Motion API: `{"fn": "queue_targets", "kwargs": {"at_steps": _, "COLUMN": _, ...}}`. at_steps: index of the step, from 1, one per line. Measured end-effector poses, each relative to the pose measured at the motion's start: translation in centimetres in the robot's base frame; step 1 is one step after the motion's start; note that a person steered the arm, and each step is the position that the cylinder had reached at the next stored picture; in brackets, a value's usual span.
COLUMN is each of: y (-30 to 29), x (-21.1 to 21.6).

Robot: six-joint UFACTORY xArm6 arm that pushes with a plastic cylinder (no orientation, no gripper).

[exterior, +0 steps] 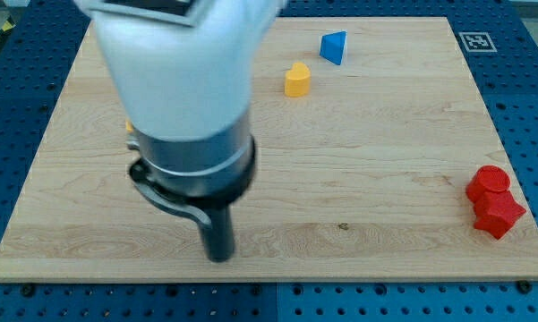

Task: Slightly push the cube to the bottom right of the hexagon

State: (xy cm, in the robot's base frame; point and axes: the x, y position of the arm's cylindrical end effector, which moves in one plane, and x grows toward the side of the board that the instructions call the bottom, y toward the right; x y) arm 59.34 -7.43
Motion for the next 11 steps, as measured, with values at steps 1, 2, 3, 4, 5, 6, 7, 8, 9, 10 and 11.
{"fn": "queue_targets", "kwargs": {"at_steps": 1, "y": -4.4, "x": -2.1}}
{"fn": "queue_targets", "kwargs": {"at_steps": 2, "y": -6.8, "x": -2.2}}
{"fn": "queue_targets", "kwargs": {"at_steps": 3, "y": -8.8, "x": -4.7}}
{"fn": "queue_targets", "kwargs": {"at_steps": 4, "y": -7.0, "x": -5.7}}
{"fn": "queue_targets", "kwargs": {"at_steps": 5, "y": -4.9, "x": -6.1}}
{"fn": "queue_targets", "kwargs": {"at_steps": 6, "y": -4.3, "x": -6.4}}
{"fn": "queue_targets", "kwargs": {"at_steps": 7, "y": -4.2, "x": -6.5}}
{"fn": "queue_targets", "kwargs": {"at_steps": 8, "y": -3.9, "x": -6.5}}
{"fn": "queue_targets", "kwargs": {"at_steps": 9, "y": -2.5, "x": -6.5}}
{"fn": "queue_targets", "kwargs": {"at_steps": 10, "y": -1.4, "x": -6.6}}
{"fn": "queue_targets", "kwargs": {"at_steps": 11, "y": -1.2, "x": -7.2}}
